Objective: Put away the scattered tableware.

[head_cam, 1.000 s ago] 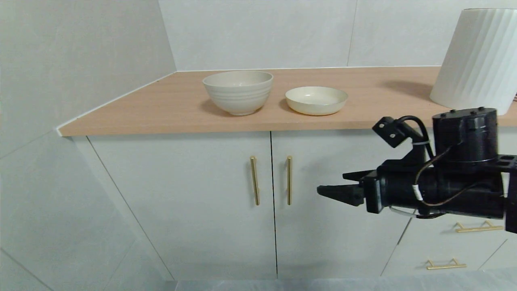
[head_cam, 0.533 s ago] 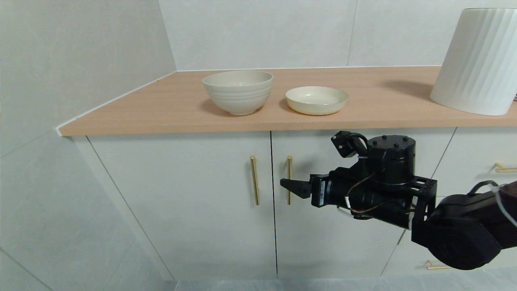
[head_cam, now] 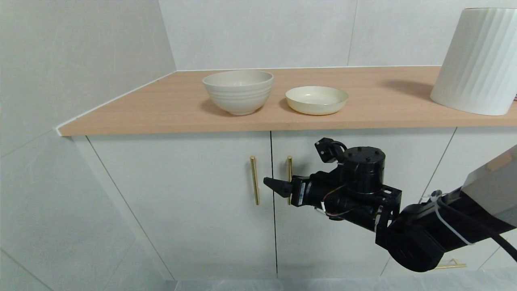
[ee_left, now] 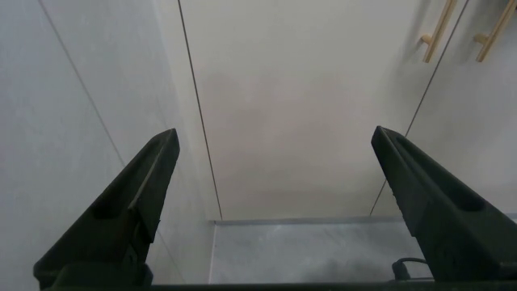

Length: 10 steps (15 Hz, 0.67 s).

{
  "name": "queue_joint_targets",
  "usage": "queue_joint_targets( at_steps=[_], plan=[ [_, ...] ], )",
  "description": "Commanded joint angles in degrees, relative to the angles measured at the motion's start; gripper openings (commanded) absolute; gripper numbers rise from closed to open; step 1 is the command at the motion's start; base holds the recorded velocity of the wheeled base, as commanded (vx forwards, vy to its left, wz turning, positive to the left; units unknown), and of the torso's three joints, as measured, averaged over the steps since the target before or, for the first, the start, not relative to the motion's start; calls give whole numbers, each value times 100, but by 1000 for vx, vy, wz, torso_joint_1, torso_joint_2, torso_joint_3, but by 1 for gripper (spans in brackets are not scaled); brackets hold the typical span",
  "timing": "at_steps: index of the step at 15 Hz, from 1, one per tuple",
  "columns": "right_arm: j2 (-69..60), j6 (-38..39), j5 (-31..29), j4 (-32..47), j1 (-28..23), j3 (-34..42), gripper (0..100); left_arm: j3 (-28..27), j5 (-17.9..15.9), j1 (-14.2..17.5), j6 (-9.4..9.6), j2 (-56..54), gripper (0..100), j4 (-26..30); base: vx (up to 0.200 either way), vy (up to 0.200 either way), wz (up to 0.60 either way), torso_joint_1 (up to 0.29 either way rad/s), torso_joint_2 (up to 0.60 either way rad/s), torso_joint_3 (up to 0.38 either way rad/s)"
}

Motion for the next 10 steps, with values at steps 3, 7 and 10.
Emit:
queue_joint_targets(
  at_steps=[3,7,10],
  plan=[
    [239,4,0,-118,9,-76,100,0,0,1,-1,0,100,0,0,0,0,0,0,0],
    [292,74,17,-303,27,-67,100,0,0,1,-1,0,100,0,0,0,0,0,0,0],
    [169,355,140,-259,106,-50,100,0,0,1,-1,0,100,0,0,0,0,0,0,0]
  ],
)
